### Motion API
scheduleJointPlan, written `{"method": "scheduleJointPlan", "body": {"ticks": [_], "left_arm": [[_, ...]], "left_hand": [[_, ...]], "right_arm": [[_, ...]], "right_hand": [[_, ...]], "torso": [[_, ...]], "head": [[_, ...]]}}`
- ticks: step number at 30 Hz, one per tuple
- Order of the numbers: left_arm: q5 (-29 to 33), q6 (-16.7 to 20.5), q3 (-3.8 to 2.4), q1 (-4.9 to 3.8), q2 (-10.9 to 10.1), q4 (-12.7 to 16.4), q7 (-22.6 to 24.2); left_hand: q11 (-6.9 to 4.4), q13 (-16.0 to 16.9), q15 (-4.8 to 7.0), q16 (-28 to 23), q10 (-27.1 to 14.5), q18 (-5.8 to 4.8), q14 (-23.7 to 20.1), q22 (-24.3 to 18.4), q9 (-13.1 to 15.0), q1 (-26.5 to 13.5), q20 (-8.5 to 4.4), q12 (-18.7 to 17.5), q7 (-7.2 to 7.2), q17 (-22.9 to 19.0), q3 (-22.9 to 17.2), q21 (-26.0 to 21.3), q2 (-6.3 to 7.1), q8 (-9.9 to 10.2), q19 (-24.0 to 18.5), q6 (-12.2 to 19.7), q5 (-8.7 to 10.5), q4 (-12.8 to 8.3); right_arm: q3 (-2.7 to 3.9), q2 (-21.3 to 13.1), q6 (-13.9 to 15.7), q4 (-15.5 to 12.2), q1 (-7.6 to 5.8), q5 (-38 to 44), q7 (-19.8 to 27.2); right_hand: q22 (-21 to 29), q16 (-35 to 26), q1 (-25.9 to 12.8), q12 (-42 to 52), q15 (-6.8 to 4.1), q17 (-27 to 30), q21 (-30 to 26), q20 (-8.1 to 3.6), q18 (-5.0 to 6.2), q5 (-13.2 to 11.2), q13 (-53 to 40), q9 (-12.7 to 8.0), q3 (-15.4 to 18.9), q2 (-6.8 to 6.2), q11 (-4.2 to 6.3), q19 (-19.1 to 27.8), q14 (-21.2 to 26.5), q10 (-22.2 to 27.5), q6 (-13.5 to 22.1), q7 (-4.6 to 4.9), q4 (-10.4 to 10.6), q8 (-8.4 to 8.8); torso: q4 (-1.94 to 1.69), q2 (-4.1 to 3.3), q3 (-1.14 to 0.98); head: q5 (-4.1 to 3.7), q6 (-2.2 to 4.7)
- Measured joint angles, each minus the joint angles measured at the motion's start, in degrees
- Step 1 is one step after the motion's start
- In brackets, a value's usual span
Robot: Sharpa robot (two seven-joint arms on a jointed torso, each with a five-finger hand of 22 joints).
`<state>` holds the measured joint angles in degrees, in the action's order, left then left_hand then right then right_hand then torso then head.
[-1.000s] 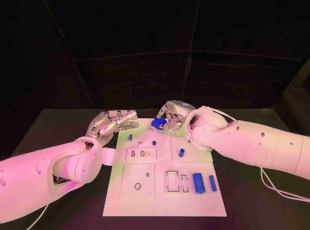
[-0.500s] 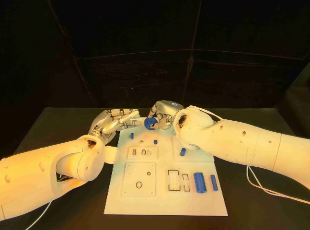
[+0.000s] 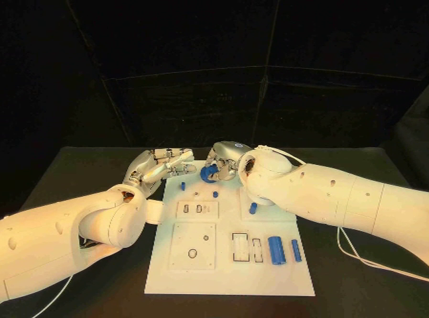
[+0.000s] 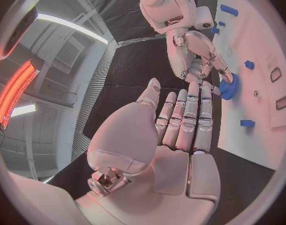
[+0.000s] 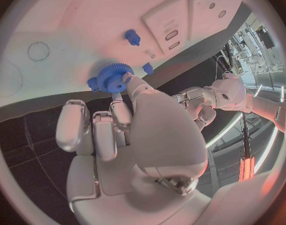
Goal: Assemble the parts on the task board
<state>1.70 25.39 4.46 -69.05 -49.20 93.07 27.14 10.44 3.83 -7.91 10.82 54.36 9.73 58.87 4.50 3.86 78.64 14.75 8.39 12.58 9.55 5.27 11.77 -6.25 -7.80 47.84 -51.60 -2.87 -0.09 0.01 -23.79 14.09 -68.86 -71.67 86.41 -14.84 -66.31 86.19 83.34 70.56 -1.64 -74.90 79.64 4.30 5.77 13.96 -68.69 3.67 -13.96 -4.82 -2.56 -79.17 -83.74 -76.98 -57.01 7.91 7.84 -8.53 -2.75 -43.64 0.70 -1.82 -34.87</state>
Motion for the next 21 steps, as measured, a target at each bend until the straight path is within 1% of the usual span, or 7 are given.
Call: {"method": "scheduleJointPlan", "body": {"ticks": [3,5,8,10,13,19,21], "left_arm": [[0.0,0.0,0.0,0.0,0.0,0.0,0.0],[0.0,0.0,0.0,0.0,0.0,0.0,0.0],[0.0,0.0,0.0,0.0,0.0,0.0,0.0],[0.0,0.0,0.0,0.0,0.0,0.0,0.0],[0.0,0.0,0.0,0.0,0.0,0.0,0.0],[0.0,0.0,0.0,0.0,0.0,0.0,0.0],[0.0,0.0,0.0,0.0,0.0,0.0,0.0]], "left_hand": [[0.0,0.0,0.0,0.0,0.0,0.0,0.0,0.0,0.0,0.0,0.0,0.0,0.0,0.0,0.0,0.0,0.0,0.0,0.0,0.0,0.0,0.0],[0.0,0.0,0.0,0.0,0.0,0.0,0.0,0.0,0.0,0.0,0.0,0.0,0.0,0.0,-0.2,0.0,0.0,0.0,0.0,0.0,0.0,-0.2],[0.0,0.0,0.0,0.0,0.0,0.0,0.0,0.0,0.0,0.0,0.0,0.0,0.0,0.0,-0.2,-0.2,0.0,0.0,0.0,0.0,0.0,-0.2],[0.0,0.0,0.0,0.0,0.0,0.0,0.0,0.0,0.0,0.0,0.0,0.0,0.0,0.0,-0.2,-0.2,0.0,0.0,0.0,0.0,0.0,-0.2],[0.0,0.0,0.0,0.0,0.0,0.0,0.0,0.0,0.0,0.0,0.0,0.0,0.0,0.0,-0.2,-0.2,0.0,0.0,0.0,0.0,0.0,-0.2],[0.0,0.0,0.0,0.0,0.0,0.0,0.0,0.0,0.0,0.0,0.0,0.0,0.0,0.0,-0.2,-0.2,0.0,0.0,0.0,0.0,0.0,-0.2],[0.0,0.0,0.0,0.0,0.0,0.0,0.0,0.0,0.0,0.0,0.0,0.0,0.0,0.0,-0.2,-0.2,0.0,0.0,0.0,0.0,0.0,-0.2]], "right_arm": [[0.0,0.0,-0.5,0.1,0.0,0.2,-0.1],[0.0,0.0,-0.6,0.2,0.0,0.3,-0.2],[-0.03,0.0,-0.7,0.3,0.02,0.5,-0.3],[-0.03,0.0,-0.7,0.4,0.06,0.5,-0.4],[-0.03,0.1,-0.7,0.5,0.06,0.6,-0.5],[-0.01,0.2,-1.7,0.6,0.02,0.4,-0.4],[-0.01,0.2,-2.1,0.6,0.02,0.3,-0.3]], "right_hand": [[-0.1,0.0,-0.3,-0.5,0.0,0.0,0.2,0.0,-0.03,0.0,0.3,0.0,-0.2,-0.29,-0.01,0.0,0.0,0.0,0.0,0.01,0.2,0.01],[-0.2,0.5,-0.8,-1.7,0.02,0.0,0.2,0.14,-0.92,-0.4,1.3,0.0,-0.6,-0.82,-0.5,-0.1,0.0,1.0,0.1,0.19,0.2,0.63],[-0.4,0.7,-1.4,-3.1,0.42,0.0,0.2,0.41,-0.92,-1.6,2.6,0.5,-1.2,-1.16,-1.04,-0.4,-0.4,2.3,2.5,0.97,0.3,1.77],[-0.4,0.7,-2.1,-3.6,0.62,0.0,0.2,0.54,-0.91,-2.3,3.0,0.4,-1.4,-0.75,-1.32,-0.3,-0.2,2.6,3.7,1.21,0.2,2.37],[-0.4,0.9,-2.8,-4.3,0.82,0.0,0.2,0.81,-0.92,-3.0,3.7,0.1,-1.4,-1.19,-1.53,-0.4,-0.4,3.2,4.6,1.4,0.2,2.57],[-0.2,0.9,-5.2,-5.4,1.19,0.0,0.2,1.23,-0.91,-2.8,5.0,0.1,0.6,-3.56,-1.84,0.0,-0.4,4.3,6.0,1.78,1.4,3.43],[-0.2,0.9,-6.7,-5.4,1.36,0.0,0.2,1.23,-0.91,-2.8,5.1,0.1,2.2,-3.75,-1.84,0.0,-0.3,4.3,6.2,1.61,2.3,3.43]], "torso": [[0.01,0.0,-0.01],[0.01,0.0,-0.01],[0.02,0.0,-0.03],[0.03,0.0,-0.04],[0.03,0.0,-0.03],[0.03,0.01,-0.03],[0.03,0.01,-0.03]], "head": [[0.0,-0.05],[0.0,-0.05],[0.0,-0.06],[-0.03,-0.07],[-0.12,-0.06],[-0.13,-0.15],[-0.12,-0.18]]}}
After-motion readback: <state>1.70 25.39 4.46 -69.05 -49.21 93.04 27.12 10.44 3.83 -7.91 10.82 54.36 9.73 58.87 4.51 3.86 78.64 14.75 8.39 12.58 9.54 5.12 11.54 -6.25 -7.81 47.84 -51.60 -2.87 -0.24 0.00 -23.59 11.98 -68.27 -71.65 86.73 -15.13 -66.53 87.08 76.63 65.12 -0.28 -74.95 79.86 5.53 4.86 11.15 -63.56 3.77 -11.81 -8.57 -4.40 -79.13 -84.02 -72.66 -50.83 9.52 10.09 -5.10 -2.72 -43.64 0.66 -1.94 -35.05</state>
